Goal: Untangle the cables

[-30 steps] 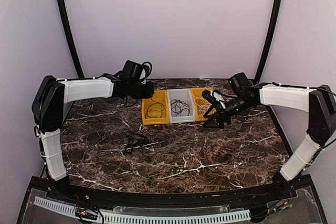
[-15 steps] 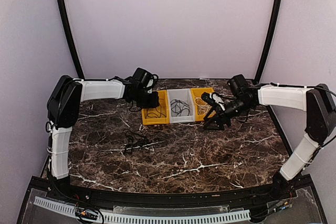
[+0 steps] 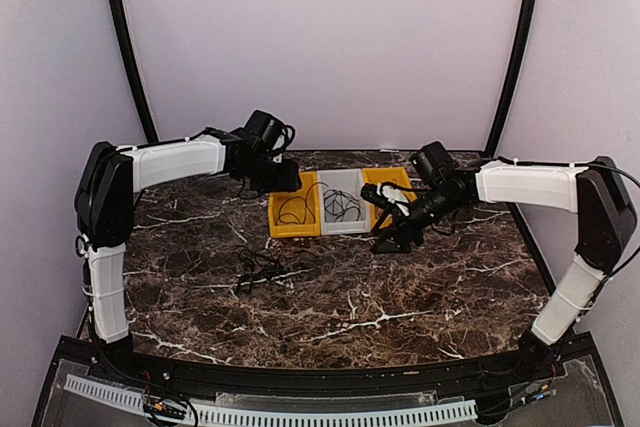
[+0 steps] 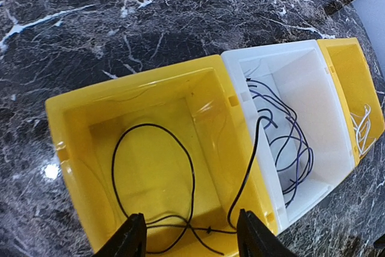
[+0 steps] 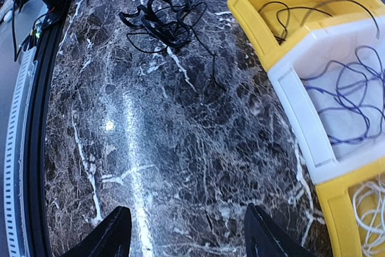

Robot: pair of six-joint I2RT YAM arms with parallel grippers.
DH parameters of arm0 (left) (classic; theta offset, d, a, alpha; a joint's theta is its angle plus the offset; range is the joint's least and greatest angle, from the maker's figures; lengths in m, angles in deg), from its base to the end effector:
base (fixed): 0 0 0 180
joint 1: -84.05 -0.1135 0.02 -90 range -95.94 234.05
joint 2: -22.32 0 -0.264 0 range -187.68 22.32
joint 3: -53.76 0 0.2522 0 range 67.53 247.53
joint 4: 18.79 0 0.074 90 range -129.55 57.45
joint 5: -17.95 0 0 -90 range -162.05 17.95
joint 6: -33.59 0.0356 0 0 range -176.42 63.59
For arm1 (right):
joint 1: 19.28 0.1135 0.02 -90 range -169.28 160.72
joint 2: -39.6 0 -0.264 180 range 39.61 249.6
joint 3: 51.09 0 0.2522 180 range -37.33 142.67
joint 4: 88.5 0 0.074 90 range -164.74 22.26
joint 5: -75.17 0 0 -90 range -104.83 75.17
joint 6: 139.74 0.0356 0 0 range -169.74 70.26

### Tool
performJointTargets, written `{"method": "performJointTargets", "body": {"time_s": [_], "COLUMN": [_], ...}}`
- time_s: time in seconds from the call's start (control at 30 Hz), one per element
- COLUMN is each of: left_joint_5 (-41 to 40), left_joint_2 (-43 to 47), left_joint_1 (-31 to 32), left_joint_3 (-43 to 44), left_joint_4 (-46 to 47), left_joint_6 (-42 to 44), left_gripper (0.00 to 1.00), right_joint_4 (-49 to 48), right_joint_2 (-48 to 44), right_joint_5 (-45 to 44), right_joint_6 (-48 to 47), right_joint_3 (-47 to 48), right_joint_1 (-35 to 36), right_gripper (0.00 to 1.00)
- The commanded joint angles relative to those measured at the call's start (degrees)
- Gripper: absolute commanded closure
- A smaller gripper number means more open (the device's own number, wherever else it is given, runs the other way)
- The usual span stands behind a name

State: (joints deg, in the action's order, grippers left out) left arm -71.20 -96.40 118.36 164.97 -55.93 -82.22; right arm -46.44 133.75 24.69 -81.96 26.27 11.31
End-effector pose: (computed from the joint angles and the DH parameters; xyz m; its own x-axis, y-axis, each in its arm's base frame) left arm 0.3919 -0.2681 0.2350 -0.7718 -0.0004 -0.6359 0.2625 0.9106 -0.3191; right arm 0.2752 0.1890 0.2171 -0.2629 -0.6332 -0.7280 -0.9646 0.1879 0.1849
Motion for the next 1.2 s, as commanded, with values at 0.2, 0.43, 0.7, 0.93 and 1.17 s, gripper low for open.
{"method": "performJointTargets", "body": {"time_s": [0.2, 0.43, 0.7, 0.93, 1.17], "left_joint_5": [4.39, 7.94, 9.34, 10.99, 11.72], "left_joint_2": [13.29, 4.70, -0.79, -3.47, -5.03], "left_joint_1": [-0.30, -0.29, -0.36, -0.47, -1.00], "left_joint_3": [-8.97, -3.26, -1.97, -1.17, -0.86], "left_joint_4": [6.05, 6.09, 7.15, 8.49, 9.59], "left_joint_6": [3.12, 4.70, 4.56, 4.11, 3.43], "left_gripper": [0.47, 0.48, 0.61, 0.68, 0.81], "right_joint_4": [2.63, 3.09, 1.24, 1.46, 0.98], "right_joint_2": [9.77, 6.39, 3.00, 3.57, 3.44], "right_joint_5": [-6.55, -6.42, -7.06, -6.83, -7.03], "right_joint_6": [1.93, 1.57, 1.50, 1.21, 0.98], "right_joint_3": [12.22, 9.90, 5.23, 4.89, 3.91], "right_joint_1": [8.78, 8.76, 8.62, 8.69, 8.65], "right_gripper": [0.35, 0.36, 0.35, 0.35, 0.35]}}
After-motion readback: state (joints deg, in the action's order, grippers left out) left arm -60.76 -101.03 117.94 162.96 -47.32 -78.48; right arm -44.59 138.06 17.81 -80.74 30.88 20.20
